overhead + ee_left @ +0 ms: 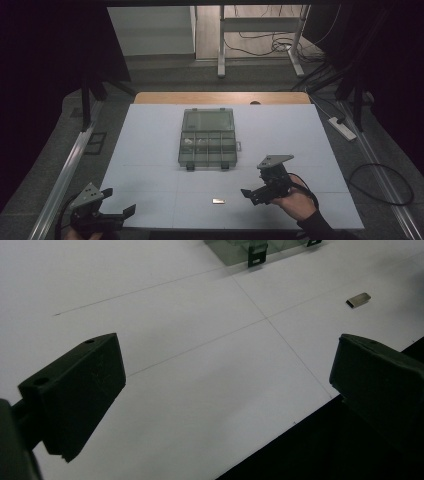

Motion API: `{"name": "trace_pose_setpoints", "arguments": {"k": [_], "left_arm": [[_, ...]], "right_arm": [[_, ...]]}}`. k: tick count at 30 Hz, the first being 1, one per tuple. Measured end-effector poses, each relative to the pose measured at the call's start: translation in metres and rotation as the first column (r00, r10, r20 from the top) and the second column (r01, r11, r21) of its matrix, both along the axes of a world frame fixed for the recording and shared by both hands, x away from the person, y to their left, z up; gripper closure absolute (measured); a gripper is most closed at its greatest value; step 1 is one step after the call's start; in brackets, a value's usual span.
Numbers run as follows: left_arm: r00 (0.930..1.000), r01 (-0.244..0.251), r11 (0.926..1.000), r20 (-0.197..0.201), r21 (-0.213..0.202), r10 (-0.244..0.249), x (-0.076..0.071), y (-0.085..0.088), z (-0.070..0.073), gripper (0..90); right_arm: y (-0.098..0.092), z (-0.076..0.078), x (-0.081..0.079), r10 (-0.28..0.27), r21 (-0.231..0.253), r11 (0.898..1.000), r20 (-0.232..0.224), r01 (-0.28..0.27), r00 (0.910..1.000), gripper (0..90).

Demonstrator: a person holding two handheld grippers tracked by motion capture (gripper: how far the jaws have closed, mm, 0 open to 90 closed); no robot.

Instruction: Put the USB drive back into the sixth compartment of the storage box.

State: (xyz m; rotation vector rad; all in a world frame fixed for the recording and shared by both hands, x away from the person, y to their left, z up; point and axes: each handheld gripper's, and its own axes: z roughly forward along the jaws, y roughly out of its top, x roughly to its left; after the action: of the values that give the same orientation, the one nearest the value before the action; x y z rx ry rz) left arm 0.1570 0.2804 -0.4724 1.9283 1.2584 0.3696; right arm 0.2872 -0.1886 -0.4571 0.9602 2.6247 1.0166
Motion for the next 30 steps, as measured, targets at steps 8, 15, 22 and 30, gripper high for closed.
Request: {"name": "trace_pose_setpoints", "arguments": {"k": [8,15,22,30], "left_arm": [[1.0,0.002,1.0,0.001,0.0,-0.002,0.0,0.0,0.0,1.4],[1.0,0.004,1.0,0.001,0.007,-0.004,0.0,-0.001,0.0,1.4],[1.0,0.006,0.9999,0.002,0.01,-0.006,0.0,-0.001,0.0,1.5],[1.0,0.007,0.9999,0.001,0.012,-0.007,0.0,-0.002,0.0,1.5]], "right_arm": [[0.015,-0.003,0.006,0.03,-0.002,1.0,-0.021,-0.03,0.9993,0.0],[0.027,-0.009,0.01,0.059,-0.032,0.998,-0.039,-0.06,0.9975,0.0],[0.039,-0.014,0.013,0.11,-0.054,0.992,-0.049,-0.113,0.9927,0.0],[0.054,-0.022,0.013,0.141,-0.101,0.984,-0.087,-0.15,0.9862,0.0]]}}
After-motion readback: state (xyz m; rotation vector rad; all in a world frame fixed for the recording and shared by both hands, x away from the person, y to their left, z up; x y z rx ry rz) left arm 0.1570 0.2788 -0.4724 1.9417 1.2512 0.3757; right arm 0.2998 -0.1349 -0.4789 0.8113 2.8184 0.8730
